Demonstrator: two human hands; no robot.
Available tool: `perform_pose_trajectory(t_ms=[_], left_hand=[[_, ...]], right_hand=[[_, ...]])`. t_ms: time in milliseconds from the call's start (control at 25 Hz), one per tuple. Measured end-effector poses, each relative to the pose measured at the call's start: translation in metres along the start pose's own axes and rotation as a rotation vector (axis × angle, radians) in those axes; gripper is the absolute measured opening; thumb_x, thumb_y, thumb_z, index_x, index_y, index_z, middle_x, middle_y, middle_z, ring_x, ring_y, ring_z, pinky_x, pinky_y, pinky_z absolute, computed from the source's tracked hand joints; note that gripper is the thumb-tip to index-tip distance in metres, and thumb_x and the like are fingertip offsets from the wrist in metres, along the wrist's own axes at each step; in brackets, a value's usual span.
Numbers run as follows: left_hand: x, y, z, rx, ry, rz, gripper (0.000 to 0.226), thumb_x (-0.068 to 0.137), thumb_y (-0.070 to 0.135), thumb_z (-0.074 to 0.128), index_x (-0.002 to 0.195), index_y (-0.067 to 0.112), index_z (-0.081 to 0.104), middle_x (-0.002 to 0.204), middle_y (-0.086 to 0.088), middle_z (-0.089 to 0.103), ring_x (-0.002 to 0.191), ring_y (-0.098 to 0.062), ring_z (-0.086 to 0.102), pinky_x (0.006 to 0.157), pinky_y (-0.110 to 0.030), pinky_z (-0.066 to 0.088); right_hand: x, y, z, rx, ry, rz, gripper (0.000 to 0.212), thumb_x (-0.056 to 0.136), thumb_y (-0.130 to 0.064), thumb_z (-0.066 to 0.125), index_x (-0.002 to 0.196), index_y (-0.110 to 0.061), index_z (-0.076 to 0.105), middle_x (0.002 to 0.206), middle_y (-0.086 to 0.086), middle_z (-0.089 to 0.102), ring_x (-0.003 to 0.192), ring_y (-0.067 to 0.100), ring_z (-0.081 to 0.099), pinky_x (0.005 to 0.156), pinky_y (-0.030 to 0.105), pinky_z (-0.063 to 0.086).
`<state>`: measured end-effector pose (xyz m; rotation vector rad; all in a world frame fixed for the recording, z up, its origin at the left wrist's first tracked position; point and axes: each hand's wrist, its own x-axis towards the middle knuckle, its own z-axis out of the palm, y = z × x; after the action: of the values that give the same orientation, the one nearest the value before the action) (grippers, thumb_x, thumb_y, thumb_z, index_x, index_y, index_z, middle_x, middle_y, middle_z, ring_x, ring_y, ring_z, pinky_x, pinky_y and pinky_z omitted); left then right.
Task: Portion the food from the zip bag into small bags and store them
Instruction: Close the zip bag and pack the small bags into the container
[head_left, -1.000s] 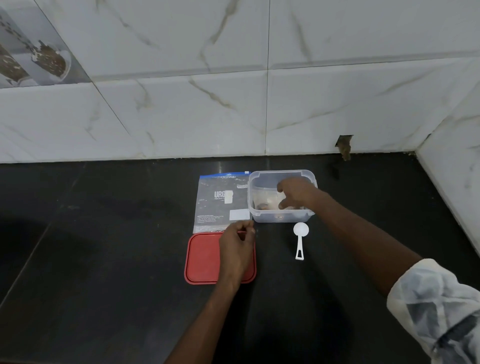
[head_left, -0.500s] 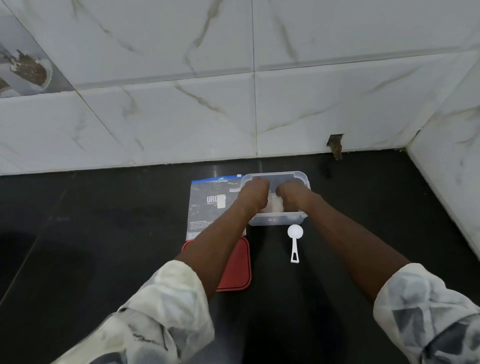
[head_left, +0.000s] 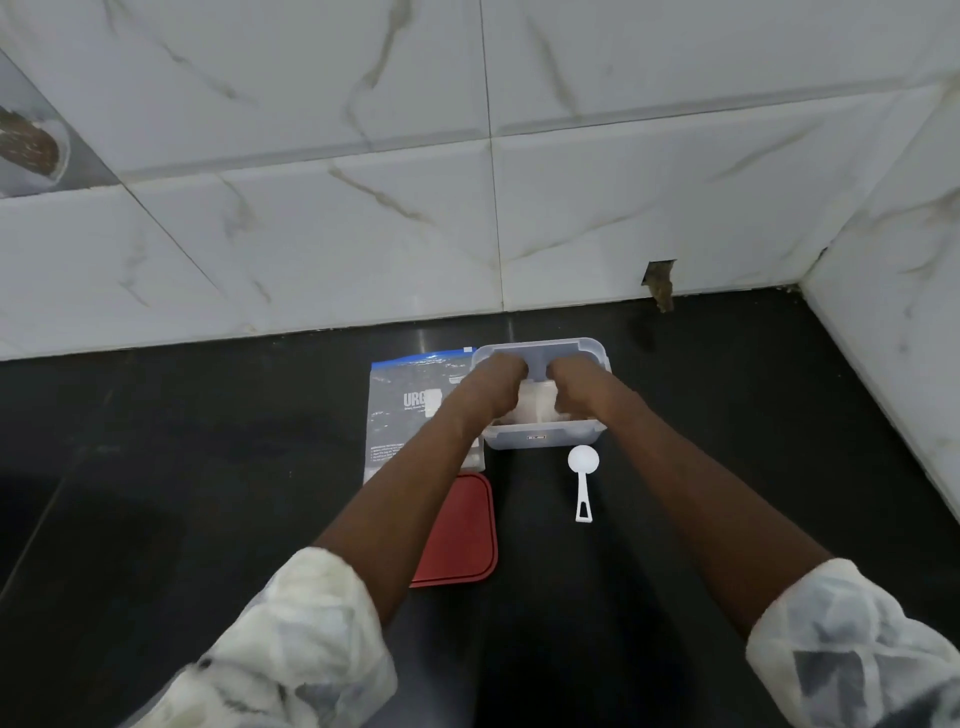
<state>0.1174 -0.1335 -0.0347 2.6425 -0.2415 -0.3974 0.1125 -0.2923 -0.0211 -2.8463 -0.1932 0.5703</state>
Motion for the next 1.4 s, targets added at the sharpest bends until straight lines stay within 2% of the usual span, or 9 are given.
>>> perform_pose_trajectory(t_ms=[120,200,280,400,880,1040,1160,1280,1400], left_hand=[[-0.056,-0.008,-0.044,-0.221,0.331,-0.094,0.029,0.092,0.003,0.062,0.119,0.006,0.071,0.112,-0.013,0.074,0.098,-0.026,0.07,0.084,-0.031,0.053],[-0.11,-0.047,-0.049,-0.222,0.526,-0.248,0.014,0.089,0.004,0.062,0.094,0.005,0.075,0.09,-0.012,0.076,0.086,-0.028,0.071,0.07,-0.028,0.048],[-0.159,-0.088,-0.032,-0.216,0.547,-0.471,0.017,0.087,0.005,0.061,0.071,0.005,0.066,0.074,-0.018,0.069,0.081,-0.038,0.07,0.062,-0.032,0.043],[-0.199,-0.124,0.011,-0.254,0.387,-0.72,0.017,0.089,0.006,0.06,0.085,-0.006,0.07,0.09,-0.028,0.072,0.09,-0.043,0.069,0.072,-0.04,0.051],[-0.216,-0.117,-0.007,-0.521,0.357,-0.752,0.019,0.088,0.011,0.064,0.099,0.009,0.08,0.101,-0.02,0.076,0.1,-0.034,0.07,0.08,-0.03,0.05],[-0.206,-0.077,-0.074,-0.58,0.538,-0.538,0.015,0.09,0.013,0.068,0.098,0.012,0.08,0.095,-0.011,0.078,0.091,-0.019,0.07,0.08,-0.024,0.047],[-0.172,-0.03,-0.117,-0.746,0.628,-0.291,0.022,0.097,0.018,0.063,0.093,0.003,0.078,0.072,-0.004,0.073,0.065,0.001,0.065,0.069,-0.019,0.054],[-0.127,0.006,-0.121,-1.137,0.55,-0.247,0.044,0.102,0.038,0.054,0.089,0.001,0.073,0.071,-0.009,0.074,0.062,-0.015,0.072,0.067,-0.029,0.063],[-0.093,0.018,-0.09,-1.061,0.505,-0.286,0.022,0.095,0.017,0.067,0.103,-0.004,0.072,0.088,-0.015,0.074,0.07,-0.021,0.072,0.067,-0.029,0.062]], right_hand=[[-0.041,-0.013,-0.019,0.442,0.283,0.023,0.021,0.091,-0.006,0.059,0.11,-0.006,0.069,0.107,0.015,0.07,0.09,0.025,0.069,0.082,0.035,0.058],[-0.079,-0.028,-0.014,0.757,0.26,0.014,0.013,0.093,-0.007,0.057,0.09,-0.003,0.07,0.082,0.015,0.072,0.062,0.019,0.069,0.063,0.034,0.061],[-0.107,-0.048,0.016,0.752,0.068,0.042,0.017,0.094,-0.011,0.057,0.086,-0.001,0.068,0.075,0.013,0.07,0.06,0.019,0.068,0.061,0.034,0.059],[-0.115,-0.069,0.075,0.472,-0.034,0.126,0.018,0.09,-0.023,0.061,0.091,-0.006,0.065,0.087,0.009,0.069,0.082,0.025,0.066,0.074,0.038,0.054],[-0.124,-0.092,0.082,0.715,0.122,0.197,0.015,0.084,-0.013,0.058,0.093,-0.012,0.07,0.086,0.003,0.072,0.08,0.022,0.068,0.076,0.045,0.058],[-0.133,-0.094,0.0,0.728,0.403,0.074,0.021,0.092,-0.017,0.056,0.106,-0.022,0.072,0.095,-0.005,0.072,0.085,0.013,0.065,0.077,0.026,0.05],[-0.124,-0.073,-0.06,0.766,0.647,0.056,0.027,0.098,-0.031,0.053,0.079,-0.018,0.068,0.072,-0.003,0.067,0.063,0.009,0.058,0.058,0.012,0.039],[-0.105,-0.043,-0.077,0.914,0.791,0.114,0.046,0.097,-0.037,0.054,0.073,0.0,0.066,0.068,0.017,0.066,0.054,0.017,0.054,0.057,0.02,0.042],[-0.087,-0.022,-0.058,0.884,0.828,0.156,0.017,0.091,-0.02,0.065,0.087,-0.007,0.075,0.079,0.005,0.072,0.069,0.011,0.065,0.072,0.027,0.056]])
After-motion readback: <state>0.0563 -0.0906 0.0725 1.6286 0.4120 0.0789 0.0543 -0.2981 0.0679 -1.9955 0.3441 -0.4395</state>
